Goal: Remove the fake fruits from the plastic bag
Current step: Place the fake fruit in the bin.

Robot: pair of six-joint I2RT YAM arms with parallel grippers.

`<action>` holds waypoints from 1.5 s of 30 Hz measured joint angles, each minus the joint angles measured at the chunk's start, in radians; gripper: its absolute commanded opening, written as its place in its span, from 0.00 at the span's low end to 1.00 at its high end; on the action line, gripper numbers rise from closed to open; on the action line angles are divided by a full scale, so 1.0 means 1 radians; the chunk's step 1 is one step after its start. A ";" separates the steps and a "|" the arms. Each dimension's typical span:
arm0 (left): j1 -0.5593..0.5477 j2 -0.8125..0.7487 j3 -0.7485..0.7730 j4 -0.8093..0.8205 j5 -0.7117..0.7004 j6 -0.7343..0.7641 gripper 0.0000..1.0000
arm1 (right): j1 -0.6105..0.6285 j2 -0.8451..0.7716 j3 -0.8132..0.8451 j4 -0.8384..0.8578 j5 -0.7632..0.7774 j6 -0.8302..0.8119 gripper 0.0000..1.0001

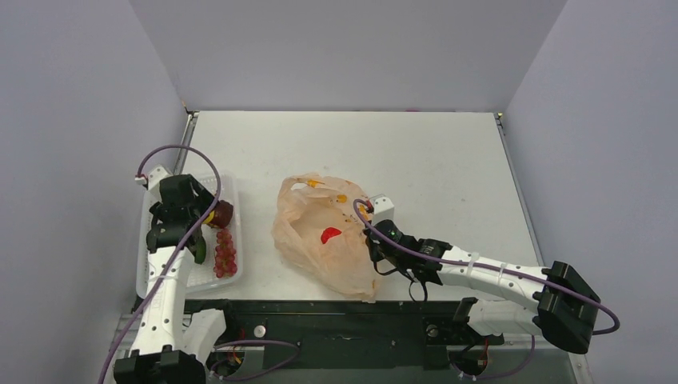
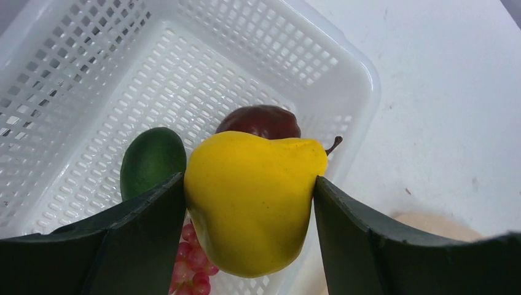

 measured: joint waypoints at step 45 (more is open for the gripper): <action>0.224 0.343 0.003 0.150 0.013 -0.176 0.90 | -0.006 -0.045 0.000 -0.001 0.002 -0.006 0.00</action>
